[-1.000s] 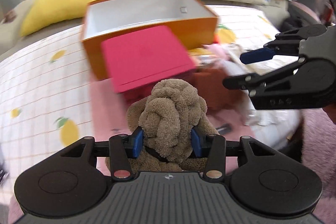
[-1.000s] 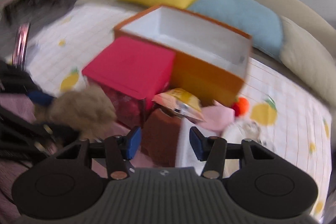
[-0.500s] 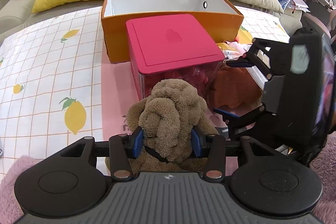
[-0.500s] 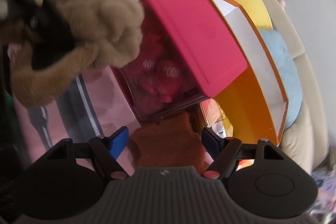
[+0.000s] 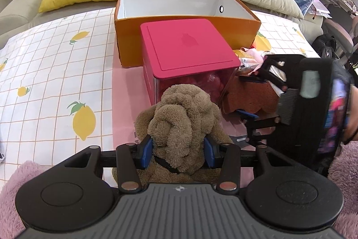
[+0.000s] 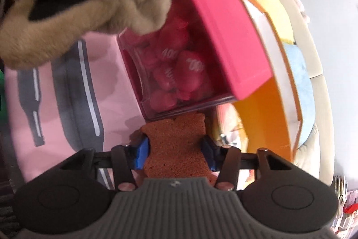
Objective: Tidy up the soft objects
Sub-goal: 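Grasp the red-brown sponge with the right gripper while the left holds the plush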
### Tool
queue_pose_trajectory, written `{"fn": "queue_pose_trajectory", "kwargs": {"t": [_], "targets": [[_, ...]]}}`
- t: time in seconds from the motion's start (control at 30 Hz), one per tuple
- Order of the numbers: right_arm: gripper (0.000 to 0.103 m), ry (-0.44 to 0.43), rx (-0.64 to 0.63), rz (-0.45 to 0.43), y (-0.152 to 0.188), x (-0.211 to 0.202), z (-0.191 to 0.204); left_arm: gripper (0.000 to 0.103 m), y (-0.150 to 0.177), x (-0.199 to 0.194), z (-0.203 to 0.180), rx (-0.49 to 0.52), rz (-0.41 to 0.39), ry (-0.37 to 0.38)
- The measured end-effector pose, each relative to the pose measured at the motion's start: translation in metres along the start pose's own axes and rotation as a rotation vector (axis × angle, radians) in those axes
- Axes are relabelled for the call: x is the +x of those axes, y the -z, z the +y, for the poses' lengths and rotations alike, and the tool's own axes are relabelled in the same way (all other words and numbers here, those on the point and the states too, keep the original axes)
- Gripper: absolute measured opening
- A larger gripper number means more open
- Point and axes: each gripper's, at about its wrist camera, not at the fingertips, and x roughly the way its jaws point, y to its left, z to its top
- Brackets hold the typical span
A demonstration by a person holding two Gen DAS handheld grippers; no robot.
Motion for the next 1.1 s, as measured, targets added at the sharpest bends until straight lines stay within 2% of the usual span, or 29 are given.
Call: {"fn": "queue_pose_trajectory", "kwargs": {"t": [0.03,0.07,0.17,0.3,0.4,0.47,0.57,0.6,0.63,0.7,0.73,0.8,0.9,1.1], "targets": [[0.043,-0.008,0.022,-0.010,0.001,-0.008,-0.003,0.052,0.000,-0.001,0.000,0.000,-0.002,0.000],[0.020,-0.026,0.052,-0.024,0.003,-0.017,-0.007,0.052,0.000,-0.001,0.000,-0.002,-0.003,0.000],[0.019,-0.076,0.189,-0.048,0.007,-0.043,-0.026,0.052,0.001,-0.003,-0.001,-0.008,-0.003,0.000],[0.013,-0.231,0.425,-0.089,0.020,-0.069,-0.050,0.052,0.001,-0.005,-0.002,-0.009,-0.006,0.005],[0.012,-0.278,0.434,-0.133,0.023,-0.089,-0.041,0.052,0.002,-0.007,-0.005,0.004,-0.007,0.004],[0.014,-0.293,0.393,-0.117,0.023,-0.089,-0.025,0.052,0.004,-0.006,-0.007,0.009,0.009,0.008],[0.021,-0.325,0.432,-0.103,0.026,-0.083,-0.012,0.052,0.007,-0.003,-0.009,0.005,0.041,0.014],[0.029,-0.337,0.457,-0.092,0.027,-0.078,-0.009,0.052,0.008,-0.002,-0.010,0.003,0.047,0.017],[0.048,-0.337,0.472,-0.086,0.026,-0.082,-0.001,0.052,0.010,-0.002,-0.010,0.002,0.052,0.020],[0.068,-0.310,0.470,-0.081,0.033,-0.078,0.004,0.052,0.012,0.000,-0.011,0.000,0.061,0.025],[0.075,-0.300,0.459,-0.079,0.036,-0.075,0.007,0.052,0.013,0.001,-0.011,0.001,0.064,0.024],[0.080,-0.298,0.418,-0.065,0.042,-0.068,0.010,0.052,0.012,0.003,-0.010,-0.003,0.070,0.014],[0.081,-0.291,0.366,-0.033,0.045,-0.054,0.010,0.053,0.013,0.007,-0.007,-0.014,0.078,0.001],[0.083,-0.335,0.394,0.003,0.055,-0.029,-0.004,0.053,0.014,0.012,-0.002,-0.023,0.106,-0.005]]}}
